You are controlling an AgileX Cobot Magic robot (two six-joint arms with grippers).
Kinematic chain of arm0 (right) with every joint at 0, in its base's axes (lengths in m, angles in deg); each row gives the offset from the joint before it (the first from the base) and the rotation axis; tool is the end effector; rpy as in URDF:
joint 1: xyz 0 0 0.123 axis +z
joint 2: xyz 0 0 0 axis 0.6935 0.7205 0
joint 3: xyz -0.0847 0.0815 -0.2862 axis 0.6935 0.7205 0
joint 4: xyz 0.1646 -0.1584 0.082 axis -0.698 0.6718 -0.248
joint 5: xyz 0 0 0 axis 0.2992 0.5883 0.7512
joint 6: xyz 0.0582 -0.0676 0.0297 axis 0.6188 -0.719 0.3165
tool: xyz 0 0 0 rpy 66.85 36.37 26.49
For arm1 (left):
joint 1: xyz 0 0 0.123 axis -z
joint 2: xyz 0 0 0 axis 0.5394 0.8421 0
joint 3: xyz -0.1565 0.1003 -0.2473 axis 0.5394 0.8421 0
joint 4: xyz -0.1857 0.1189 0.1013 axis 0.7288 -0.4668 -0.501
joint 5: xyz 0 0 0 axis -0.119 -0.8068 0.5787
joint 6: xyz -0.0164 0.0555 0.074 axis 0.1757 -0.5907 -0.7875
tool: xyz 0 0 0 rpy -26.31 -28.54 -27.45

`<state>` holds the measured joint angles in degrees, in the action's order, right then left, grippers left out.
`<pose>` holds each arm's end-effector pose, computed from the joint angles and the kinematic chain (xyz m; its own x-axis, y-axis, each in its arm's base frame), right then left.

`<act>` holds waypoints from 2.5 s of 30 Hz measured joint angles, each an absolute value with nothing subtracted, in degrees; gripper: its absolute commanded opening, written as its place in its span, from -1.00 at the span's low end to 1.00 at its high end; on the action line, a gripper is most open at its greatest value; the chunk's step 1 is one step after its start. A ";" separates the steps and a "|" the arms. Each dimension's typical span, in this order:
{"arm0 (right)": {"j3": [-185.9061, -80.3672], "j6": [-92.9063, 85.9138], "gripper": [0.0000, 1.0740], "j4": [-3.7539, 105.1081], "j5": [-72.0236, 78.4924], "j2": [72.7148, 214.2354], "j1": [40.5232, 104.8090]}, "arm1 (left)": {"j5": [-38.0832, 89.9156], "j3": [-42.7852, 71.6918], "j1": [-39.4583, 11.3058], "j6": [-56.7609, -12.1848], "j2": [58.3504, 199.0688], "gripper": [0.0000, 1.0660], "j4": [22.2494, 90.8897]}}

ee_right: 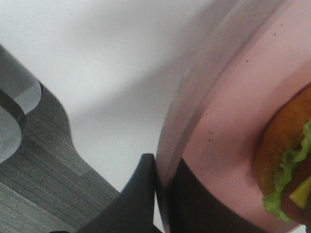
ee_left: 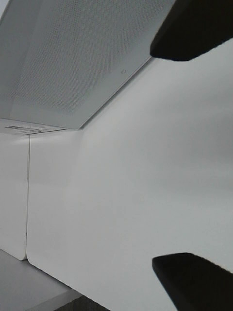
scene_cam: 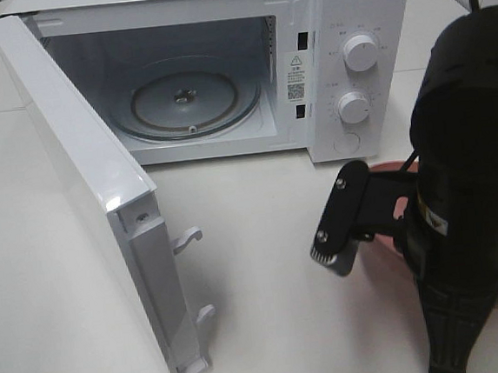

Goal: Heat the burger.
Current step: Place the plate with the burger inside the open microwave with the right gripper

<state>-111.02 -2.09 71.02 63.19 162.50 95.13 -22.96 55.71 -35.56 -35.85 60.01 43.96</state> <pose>0.1647 0.1617 0.2137 -0.4160 -0.9031 0.1069 -0.8864 0.3765 -0.2694 -0.0354 -0.0046 0.2742 -0.4346 0.0504 -0.8992 0.0078 0.9986 0.0522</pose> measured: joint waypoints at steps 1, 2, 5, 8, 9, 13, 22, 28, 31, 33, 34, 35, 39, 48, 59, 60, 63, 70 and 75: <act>-111.02 -2.09 -1.00 71.02 63.19 162.50 95.13 | -22.96 55.71 -35.56 -35.85 60.01 0.93 43.96; -109.76 -3.52 -1.00 71.02 62.05 162.50 96.62 | -22.96 55.71 -35.56 -35.85 60.01 0.93 43.96; -108.27 -4.90 -1.00 71.48 60.44 162.50 98.62 | -22.96 55.71 -35.56 -35.85 60.01 0.93 43.96; -107.98 -5.24 -1.00 71.93 60.10 162.50 99.25 | -22.96 55.71 -35.56 -35.85 60.01 0.93 43.96; -107.93 -5.53 -1.00 73.19 59.01 162.50 100.17 | -22.96 55.71 -35.56 -35.85 60.01 0.93 43.96; -107.93 -5.64 -0.99 75.66 57.12 162.50 100.57 | -22.96 55.71 -35.56 -35.85 60.01 0.93 43.96; -107.93 -4.56 -0.98 77.21 55.23 162.50 100.74 | -22.96 55.71 -35.56 -35.85 60.01 0.93 43.96; -107.93 7.88 -0.96 77.61 55.00 162.50 100.80 | -22.96 55.71 -35.56 -35.85 60.01 0.93 43.96; -107.93 8.28 -0.96 77.61 54.77 162.50 100.80 | -22.96 55.71 -35.56 -35.85 60.01 0.93 43.96; -107.93 7.71 -0.96 77.61 54.54 162.50 100.80 | -22.96 55.71 -35.56 -35.85 60.01 0.93 43.96; -107.93 5.36 -0.96 77.61 53.28 162.50 100.80 | -22.96 55.71 -35.56 -35.85 60.01 0.93 43.96; -107.93 4.32 -0.96 77.61 52.77 162.50 100.80 | -22.96 55.71 -35.56 -35.85 60.01 0.93 43.96; -107.93 0.60 -0.96 78.47 50.07 162.50 100.80 | -22.96 55.71 -35.56 -35.85 60.01 0.93 43.96; -107.64 -21.57 -0.96 83.05 47.50 162.50 100.80 | -22.96 55.71 -35.56 -35.85 60.01 0.93 43.96; -107.58 -41.00 -0.96 84.71 40.16 162.50 100.80 | -22.96 55.71 -35.56 -35.85 60.01 0.93 43.96; -107.58 -41.40 -0.96 84.94 39.99 162.50 100.80 | -22.96 55.71 -35.56 -35.85 60.01 0.93 43.96; -107.58 -41.74 -0.95 86.43 38.44 162.50 100.80 | -22.96 55.71 -35.56 -35.85 60.01 0.93 43.96; -107.58 -42.37 -0.95 87.46 32.71 162.67 100.34 | -22.96 55.71 -35.56 -35.85 60.01 0.93 43.96; -107.58 -43.12 -0.95 87.52 29.10 162.67 98.22 | -22.96 55.71 -35.56 -35.85 60.01 0.93 43.96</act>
<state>-107.58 -43.12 87.52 29.10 162.67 98.22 -22.96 55.71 -35.56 -35.85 60.01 43.96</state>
